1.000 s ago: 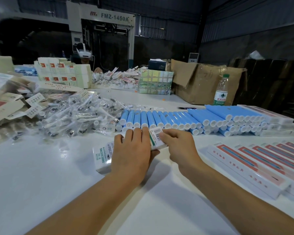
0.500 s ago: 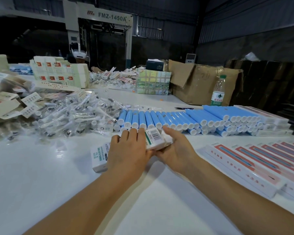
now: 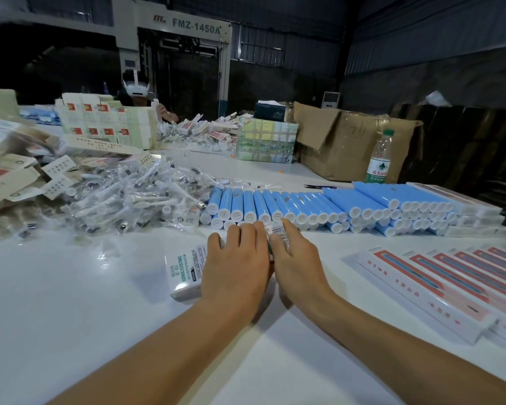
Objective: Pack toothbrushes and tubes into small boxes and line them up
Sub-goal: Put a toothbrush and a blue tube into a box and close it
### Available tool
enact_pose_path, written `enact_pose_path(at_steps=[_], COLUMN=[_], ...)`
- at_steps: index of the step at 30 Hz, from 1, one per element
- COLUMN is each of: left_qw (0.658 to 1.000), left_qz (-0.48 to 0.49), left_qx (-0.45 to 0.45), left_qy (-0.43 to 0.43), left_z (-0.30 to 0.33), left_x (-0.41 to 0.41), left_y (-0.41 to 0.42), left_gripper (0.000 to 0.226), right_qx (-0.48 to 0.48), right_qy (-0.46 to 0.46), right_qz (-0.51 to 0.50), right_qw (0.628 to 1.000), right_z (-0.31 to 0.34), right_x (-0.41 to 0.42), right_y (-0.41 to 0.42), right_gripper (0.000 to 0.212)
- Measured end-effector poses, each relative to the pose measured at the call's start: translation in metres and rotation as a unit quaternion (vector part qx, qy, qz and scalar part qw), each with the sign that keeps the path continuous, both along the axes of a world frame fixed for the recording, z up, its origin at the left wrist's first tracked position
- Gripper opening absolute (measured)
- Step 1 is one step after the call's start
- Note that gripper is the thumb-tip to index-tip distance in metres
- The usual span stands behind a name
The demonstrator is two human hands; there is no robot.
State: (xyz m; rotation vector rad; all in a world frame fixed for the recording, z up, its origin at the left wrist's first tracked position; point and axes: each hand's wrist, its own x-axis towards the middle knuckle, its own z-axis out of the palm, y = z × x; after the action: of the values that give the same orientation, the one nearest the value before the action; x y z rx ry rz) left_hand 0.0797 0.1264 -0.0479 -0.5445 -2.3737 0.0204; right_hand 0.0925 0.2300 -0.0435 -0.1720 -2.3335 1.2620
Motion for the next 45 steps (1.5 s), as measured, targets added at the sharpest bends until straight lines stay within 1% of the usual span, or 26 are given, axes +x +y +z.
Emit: enact_pose_path(at_steps=[1,2,3,4,5,6,7,10,12,14,17,20,23,27,29,31,33,34,36,38,40,43,45], left_qw=[1.0,0.999,0.999,0.999,0.999,0.999,0.999,0.999,0.999,0.999,0.999,0.999,0.999,0.999,0.999,0.999,0.999,0.999,0.999,0.999,0.999,0.999,0.999], left_qz=[-0.001,-0.004,-0.01,-0.016,-0.014,-0.011,-0.009,-0.015,-0.018,-0.018,-0.017,-0.02,-0.02,-0.024,-0.029,-0.029,-0.02,-0.013,0.002,0.008,0.009,0.018,0.02], left_qx=[0.001,0.005,0.013,0.024,0.03,0.029,0.026,0.027,0.035,0.038,0.019,0.005,-0.009,-0.018,-0.007,-0.004,0.002,0.009,0.019,0.024,0.023,0.013,0.012], left_qy=[-0.017,-0.033,-0.041,-0.037,-0.036,-0.034,-0.033,-0.042,-0.031,-0.033,-0.041,-0.038,-0.036,-0.04,-0.036,-0.037,-0.04,-0.04,-0.039,-0.041,-0.043,-0.034,-0.028], left_z=[0.001,0.0,-0.002,-0.003,-0.004,-0.005,-0.005,-0.005,-0.004,-0.002,-0.004,-0.006,-0.009,-0.009,-0.009,-0.009,-0.01,-0.01,-0.008,-0.008,-0.008,-0.009,-0.01], left_x=[0.0,-0.001,-0.005,-0.008,-0.011,-0.014,-0.015,-0.015,-0.014,-0.014,-0.018,-0.02,-0.021,-0.021,-0.019,-0.019,-0.023,-0.025,-0.027,-0.026,-0.025,-0.022,-0.02], left_y=[-0.001,-0.002,-0.004,-0.006,-0.009,-0.01,-0.011,-0.013,-0.013,-0.013,-0.011,-0.011,-0.009,-0.009,-0.009,-0.009,-0.01,-0.01,-0.012,-0.011,-0.01,-0.007,-0.007], left_gripper=[0.048,0.053,0.056,0.059,0.064,0.069,0.071,0.074,0.075,0.076,0.076,0.074,0.073,0.072,0.071,0.071,0.071,0.072,0.074,0.074,0.074,0.073,0.072], right_qx=[-0.079,-0.188,-0.306,-0.406,-0.467,-0.492,-0.493,-0.478,-0.464,-0.429,-0.366,-0.332,-0.329,-0.381,-0.386,-0.349,-0.286,-0.249,-0.183,-0.147,-0.124,-0.041,-0.018], right_qy=[-0.005,-0.013,-0.021,-0.026,-0.03,-0.033,-0.037,-0.038,-0.027,-0.014,-0.016,-0.023,-0.034,-0.037,-0.041,-0.042,-0.029,-0.02,0.002,0.025,0.048,0.086,0.106], right_qz=[0.019,0.047,0.073,0.098,0.12,0.136,0.144,0.155,0.148,0.142,0.123,0.091,0.078,0.082,0.089,0.085,0.084,0.079,0.044,0.003,-0.014,-0.026,-0.029], right_qw=[0.997,0.981,0.949,0.908,0.875,0.859,0.857,0.864,0.873,0.892,0.922,0.938,0.94,0.92,0.917,0.932,0.954,0.965,0.982,0.989,0.991,0.995,0.994], right_z=[0.003,0.007,0.011,0.016,0.02,0.022,0.023,0.021,0.019,0.018,0.016,0.014,0.012,0.01,0.01,0.011,0.011,0.011,0.01,0.008,0.006,0.003,0.002], right_x=[0.001,0.001,0.0,-0.001,0.0,0.0,0.001,0.001,0.0,-0.003,-0.002,-0.003,-0.004,-0.005,-0.006,-0.005,-0.004,-0.003,-0.002,-0.003,-0.004,-0.002,-0.001], right_y=[0.001,0.002,0.007,0.011,0.015,0.018,0.02,0.019,0.02,0.022,0.021,0.019,0.018,0.016,0.016,0.016,0.017,0.017,0.019,0.021,0.019,0.013,0.013], right_gripper=[0.043,0.038,0.034,0.032,0.03,0.028,0.025,0.02,0.018,0.021,0.027,0.031,0.031,0.034,0.037,0.041,0.041,0.038,0.024,0.013,0.013,0.015,0.014])
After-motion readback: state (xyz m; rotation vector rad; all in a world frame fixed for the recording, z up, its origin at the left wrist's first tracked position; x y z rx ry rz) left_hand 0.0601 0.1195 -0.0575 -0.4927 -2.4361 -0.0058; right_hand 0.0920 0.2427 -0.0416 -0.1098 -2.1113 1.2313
